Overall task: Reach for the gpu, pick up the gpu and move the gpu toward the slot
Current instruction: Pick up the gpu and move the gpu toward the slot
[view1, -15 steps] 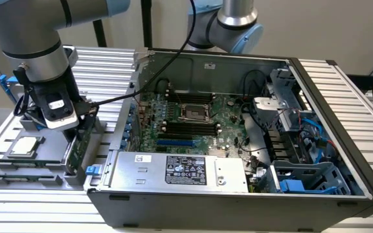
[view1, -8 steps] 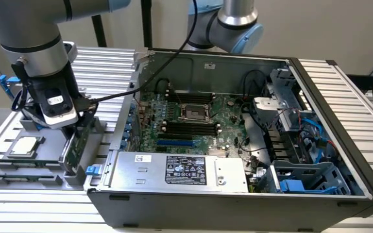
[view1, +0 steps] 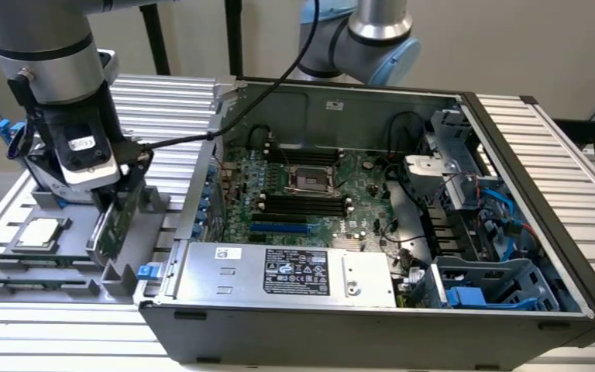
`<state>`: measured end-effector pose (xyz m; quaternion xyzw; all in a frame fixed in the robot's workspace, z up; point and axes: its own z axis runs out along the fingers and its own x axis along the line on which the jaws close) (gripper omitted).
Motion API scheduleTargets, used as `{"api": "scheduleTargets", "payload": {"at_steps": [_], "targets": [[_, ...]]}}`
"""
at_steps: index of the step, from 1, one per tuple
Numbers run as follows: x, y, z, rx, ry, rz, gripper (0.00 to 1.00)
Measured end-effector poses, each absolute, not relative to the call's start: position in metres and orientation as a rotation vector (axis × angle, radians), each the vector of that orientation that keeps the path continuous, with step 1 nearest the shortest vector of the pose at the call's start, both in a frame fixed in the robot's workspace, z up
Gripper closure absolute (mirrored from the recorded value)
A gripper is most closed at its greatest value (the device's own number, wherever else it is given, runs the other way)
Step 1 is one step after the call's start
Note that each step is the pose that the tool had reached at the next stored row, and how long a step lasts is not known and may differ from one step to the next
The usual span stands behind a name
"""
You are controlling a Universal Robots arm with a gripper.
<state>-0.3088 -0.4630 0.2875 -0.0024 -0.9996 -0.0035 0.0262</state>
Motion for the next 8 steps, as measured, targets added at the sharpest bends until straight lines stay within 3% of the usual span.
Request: {"api": "scheduleTargets", "payload": {"at_steps": [8], "targets": [[-0.303,-0.463,0.322,-0.009,-3.079,-0.011,0.74]]}}
